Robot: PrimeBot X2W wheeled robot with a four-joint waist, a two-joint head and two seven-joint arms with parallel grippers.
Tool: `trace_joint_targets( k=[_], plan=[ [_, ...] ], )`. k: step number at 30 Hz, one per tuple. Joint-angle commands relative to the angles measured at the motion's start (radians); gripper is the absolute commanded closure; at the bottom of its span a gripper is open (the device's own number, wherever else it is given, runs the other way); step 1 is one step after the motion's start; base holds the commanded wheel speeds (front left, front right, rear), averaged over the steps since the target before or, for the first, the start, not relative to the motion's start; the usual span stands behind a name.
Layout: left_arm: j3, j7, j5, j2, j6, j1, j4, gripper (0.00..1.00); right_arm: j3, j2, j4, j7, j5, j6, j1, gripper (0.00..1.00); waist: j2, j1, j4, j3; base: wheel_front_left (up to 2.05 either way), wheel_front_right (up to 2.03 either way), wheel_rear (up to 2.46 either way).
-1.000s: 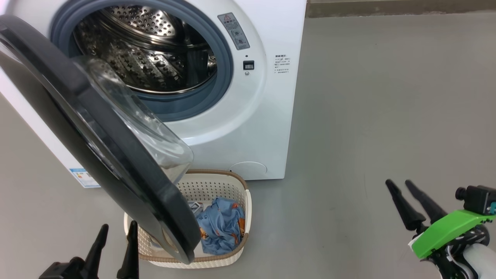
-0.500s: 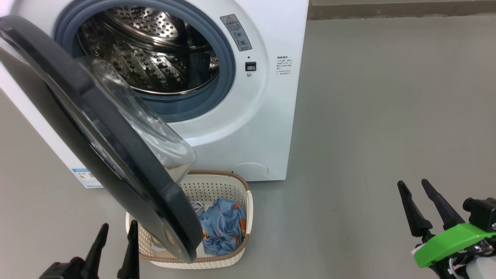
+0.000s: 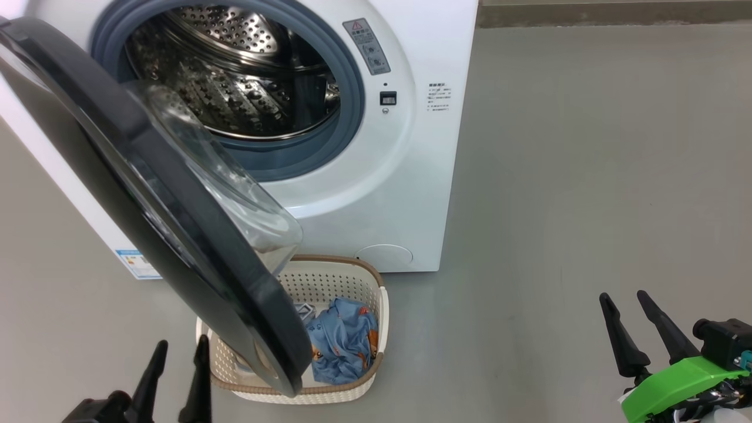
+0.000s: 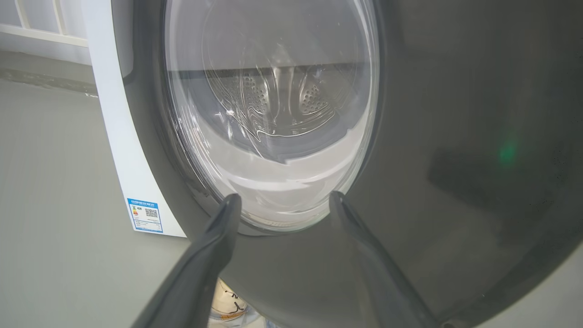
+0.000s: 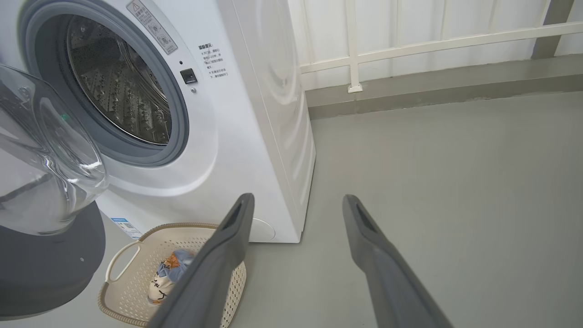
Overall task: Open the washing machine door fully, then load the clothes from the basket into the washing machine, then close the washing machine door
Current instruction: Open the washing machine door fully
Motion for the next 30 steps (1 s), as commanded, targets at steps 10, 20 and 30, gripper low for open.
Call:
trace_joint_targets(
  k=[10,20,30],
  plan=[
    [0.113,-0.006,-0.006,-0.005,-0.002,-0.058,-0.088,1.00,0.006,-0.023,-0.023,-0.012,-0.015,0.002,0.004,0.00,0.0000,0.0000,0.013,-0.005,0.00,0.00,0.00],
    [0.133,-0.006,0.046,-0.035,-0.002,-0.082,-0.490,1.00,0.006,-0.030,-0.029,-0.012,-0.002,0.002,0.015,0.00,0.0000,0.0000,0.020,-0.010,0.00,0.00,0.00],
    [-0.244,0.127,0.059,-0.045,-0.002,-0.078,-0.637,1.00,-0.002,-0.031,-0.048,-0.012,-0.006,0.002,0.013,0.00,0.0000,0.0000,0.026,0.001,0.00,0.00,0.00]
  ],
)
